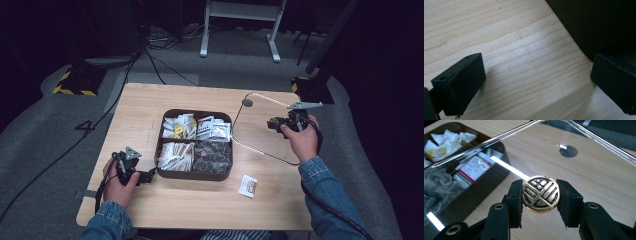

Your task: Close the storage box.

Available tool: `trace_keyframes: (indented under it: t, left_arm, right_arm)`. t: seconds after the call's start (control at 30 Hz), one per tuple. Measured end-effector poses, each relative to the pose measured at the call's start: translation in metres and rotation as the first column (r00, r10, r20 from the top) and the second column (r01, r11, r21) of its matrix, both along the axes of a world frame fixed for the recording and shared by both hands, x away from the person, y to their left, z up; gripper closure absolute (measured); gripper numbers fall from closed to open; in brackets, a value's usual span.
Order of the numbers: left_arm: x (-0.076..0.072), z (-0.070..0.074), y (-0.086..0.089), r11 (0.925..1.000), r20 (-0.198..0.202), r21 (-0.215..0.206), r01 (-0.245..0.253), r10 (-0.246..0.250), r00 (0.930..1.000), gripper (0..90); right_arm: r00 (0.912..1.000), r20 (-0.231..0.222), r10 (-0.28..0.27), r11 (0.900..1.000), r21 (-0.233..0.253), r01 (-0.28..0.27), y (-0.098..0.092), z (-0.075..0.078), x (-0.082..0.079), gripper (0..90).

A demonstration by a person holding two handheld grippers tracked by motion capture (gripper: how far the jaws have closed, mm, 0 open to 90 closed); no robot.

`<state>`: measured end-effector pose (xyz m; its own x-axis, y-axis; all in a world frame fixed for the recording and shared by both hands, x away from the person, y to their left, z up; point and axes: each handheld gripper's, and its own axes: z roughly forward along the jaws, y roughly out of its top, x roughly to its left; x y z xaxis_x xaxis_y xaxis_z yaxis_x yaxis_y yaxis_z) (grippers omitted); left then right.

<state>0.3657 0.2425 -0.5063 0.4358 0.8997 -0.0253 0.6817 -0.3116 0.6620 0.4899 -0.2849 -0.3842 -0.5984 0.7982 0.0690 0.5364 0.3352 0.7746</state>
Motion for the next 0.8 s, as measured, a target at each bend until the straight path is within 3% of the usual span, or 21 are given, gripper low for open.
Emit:
trace_keyframes:
  t: [0.4, 0.8]
  left_arm:
    - [-0.002, 0.000, 0.002, 0.9999, -0.002, 0.000, 0.013, -0.013, 0.9999, 0.0]
    - [-0.002, 0.000, 0.002, 0.9999, -0.002, 0.000, 0.012, -0.012, 0.9999, 0.0]
  right_arm:
    - [0.9916, 0.019, 0.128, 0.991, 0.025, -0.128, 0.054, 0.024, -0.007, 58.9]
    - [0.9707, 0.019, 0.239, 0.970, 0.045, -0.240, 0.111, 0.028, -0.013, 58.9]
